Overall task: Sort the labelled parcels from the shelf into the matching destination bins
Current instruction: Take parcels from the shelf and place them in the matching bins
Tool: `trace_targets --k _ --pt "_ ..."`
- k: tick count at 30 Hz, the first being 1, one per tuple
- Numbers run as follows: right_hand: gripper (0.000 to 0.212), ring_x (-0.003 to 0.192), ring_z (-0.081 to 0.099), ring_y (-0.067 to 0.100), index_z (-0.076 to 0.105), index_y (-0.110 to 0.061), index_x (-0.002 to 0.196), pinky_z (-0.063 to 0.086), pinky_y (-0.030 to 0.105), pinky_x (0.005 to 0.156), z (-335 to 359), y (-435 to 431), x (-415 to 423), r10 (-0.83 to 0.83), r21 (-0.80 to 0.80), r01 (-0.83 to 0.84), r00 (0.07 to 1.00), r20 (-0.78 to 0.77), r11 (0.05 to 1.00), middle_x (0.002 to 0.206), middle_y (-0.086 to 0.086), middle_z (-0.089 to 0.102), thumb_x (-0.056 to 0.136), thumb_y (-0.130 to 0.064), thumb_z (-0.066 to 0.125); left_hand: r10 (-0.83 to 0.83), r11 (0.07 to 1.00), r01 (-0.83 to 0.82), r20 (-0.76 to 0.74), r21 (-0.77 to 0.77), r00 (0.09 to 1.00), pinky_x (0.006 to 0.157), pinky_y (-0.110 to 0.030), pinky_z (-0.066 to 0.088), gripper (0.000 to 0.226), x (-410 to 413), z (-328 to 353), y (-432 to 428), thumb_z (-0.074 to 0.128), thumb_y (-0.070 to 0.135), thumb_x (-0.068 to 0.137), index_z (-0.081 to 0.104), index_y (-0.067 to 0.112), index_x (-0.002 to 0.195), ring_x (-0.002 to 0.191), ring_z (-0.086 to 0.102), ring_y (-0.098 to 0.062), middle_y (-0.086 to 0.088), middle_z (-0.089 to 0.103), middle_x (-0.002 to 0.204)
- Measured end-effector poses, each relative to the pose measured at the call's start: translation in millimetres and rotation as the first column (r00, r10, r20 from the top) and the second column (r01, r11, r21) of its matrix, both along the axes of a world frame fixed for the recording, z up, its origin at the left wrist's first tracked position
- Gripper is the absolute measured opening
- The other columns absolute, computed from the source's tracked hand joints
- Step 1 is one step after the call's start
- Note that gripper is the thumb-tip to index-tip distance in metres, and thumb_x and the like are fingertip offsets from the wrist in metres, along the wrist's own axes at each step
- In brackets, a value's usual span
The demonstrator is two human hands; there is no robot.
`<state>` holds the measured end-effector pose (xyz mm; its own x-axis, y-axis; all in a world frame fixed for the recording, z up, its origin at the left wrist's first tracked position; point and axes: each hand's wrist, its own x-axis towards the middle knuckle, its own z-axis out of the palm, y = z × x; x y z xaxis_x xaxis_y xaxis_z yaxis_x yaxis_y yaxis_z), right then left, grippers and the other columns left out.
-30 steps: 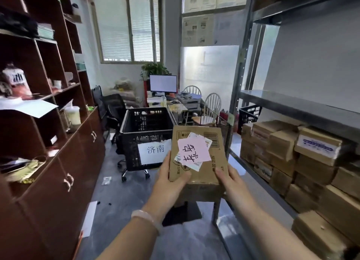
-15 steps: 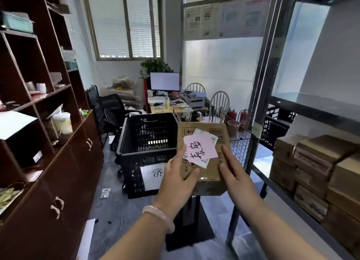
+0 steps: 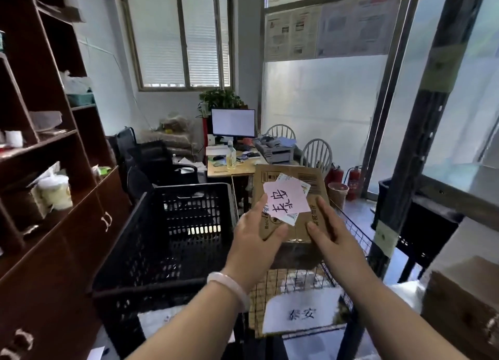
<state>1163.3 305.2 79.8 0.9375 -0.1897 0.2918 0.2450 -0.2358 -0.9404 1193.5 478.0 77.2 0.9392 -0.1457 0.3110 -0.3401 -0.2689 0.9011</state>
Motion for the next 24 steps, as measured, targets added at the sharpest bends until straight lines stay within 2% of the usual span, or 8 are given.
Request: trace_targets --k 2,5,9,11,14,16,19,24 --pt "0.054 0.094 0.06 -0.017 0.042 -0.05 0.14 0.049 0.006 0.069 2.4 -12.3 31.3 -0.021 0.011 0.021 1.0 0.013 1.0 0.097 -0.05 0.057 0.095 -0.028 0.061 0.01 1.0 -0.01 -0.005 -0.008 1.0 0.107 -0.04 0.041 0.07 30.1 3.7 -12.4 0.065 0.052 0.085 0.024 0.065 0.14 0.13 0.038 -0.013 0.012 0.031 0.145" --pt "0.051 0.089 0.059 -0.02 0.045 -0.057 0.134 0.044 0.001 0.061 13.2 -24.0 77.8 -0.054 -0.004 0.054 0.998 0.024 0.999 0.092 -0.051 0.057 0.093 -0.032 0.063 0.018 1.0 -0.018 -0.003 -0.001 1.0 0.091 -0.028 0.045 0.067 77.2 12.5 -21.4 0.061 0.061 0.079 0.022 0.073 0.132 0.115 0.044 -0.005 0.014 0.033 0.133" --pt "0.054 0.086 0.058 -0.021 0.044 -0.059 0.134 0.046 0.002 0.06 11.7 -32.3 137.0 -0.048 -0.061 0.048 0.999 -0.002 0.997 0.102 -0.042 0.056 0.091 -0.035 0.066 0.024 0.999 -0.024 -0.017 0.033 1.0 0.063 -0.003 0.039 0.071 138.7 4.7 -23.2 0.067 0.051 0.087 0.024 0.057 0.143 0.1 0.04 0.008 0.013 0.035 0.127" --pt "0.054 0.081 0.061 -0.017 0.043 -0.059 0.133 0.044 0.003 0.055 0.4 -33.1 165.9 -0.052 -0.093 0.047 0.998 -0.048 0.995 0.104 -0.036 0.052 0.091 -0.036 0.066 0.027 0.998 -0.023 -0.075 0.056 0.997 0.071 -0.006 0.038 0.072 165.8 -8.4 -24.3 0.068 0.047 0.088 0.024 0.053 0.146 0.101 0.043 0.0 0.008 0.036 0.133" --pt "0.052 0.084 0.06 -0.001 0.039 -0.062 0.129 0.046 0.006 0.051 -25.0 -32.1 207.9 -0.04 -0.117 0.021 0.986 -0.162 0.993 0.104 -0.029 0.046 0.091 -0.039 0.064 0.033 0.991 -0.005 -0.208 0.132 0.978 0.091 -0.032 0.046 0.074 206.2 -30.1 -24.7 0.065 0.05 0.088 0.021 0.05 0.148 0.113 0.046 -0.017 0.002 0.038 0.136" --pt "0.051 0.089 0.059 0.006 0.04 -0.059 0.13 0.05 0.013 0.053 -45.7 -32.2 236.4 -0.013 -0.08 -0.007 0.969 -0.246 0.997 0.107 -0.02 0.046 0.091 -0.036 0.064 0.039 0.989 0.008 -0.306 0.149 0.951 0.096 -0.043 0.051 0.076 232.4 -43.2 -25.4 0.066 0.049 0.088 0.02 0.048 0.149 0.117 0.049 -0.024 -0.002 0.039 0.135" --pt "0.05 0.087 0.061 0.009 0.04 -0.059 0.128 0.052 0.017 0.053 -77.8 -33.6 274.8 -0.001 -0.041 -0.014 0.943 -0.334 0.999 0.107 -0.015 0.048 0.092 -0.035 0.064 0.088 0.976 0.002 -0.403 0.217 0.911 0.096 -0.045 0.053 0.078 268.1 -63.2 -30.3 0.067 0.044 0.089 0.019 0.045 0.15 0.115 0.051 -0.026 -0.004 0.041 0.133" --pt "0.048 0.095 0.064 0.02 0.041 -0.061 0.125 0.058 0.032 0.067 -124.4 -35.0 332.7 0.048 0.029 -0.039 0.892 -0.449 0.999 0.114 -0.005 0.047 0.092 -0.035 0.063 0.207 0.918 -0.001 -0.477 0.396 0.854 0.104 -0.041 0.045 0.081 320.5 -90.7 -40.8 0.063 0.042 0.091 0.015 0.033 0.155 0.122 0.048 -0.025 -0.006 0.04 0.141"
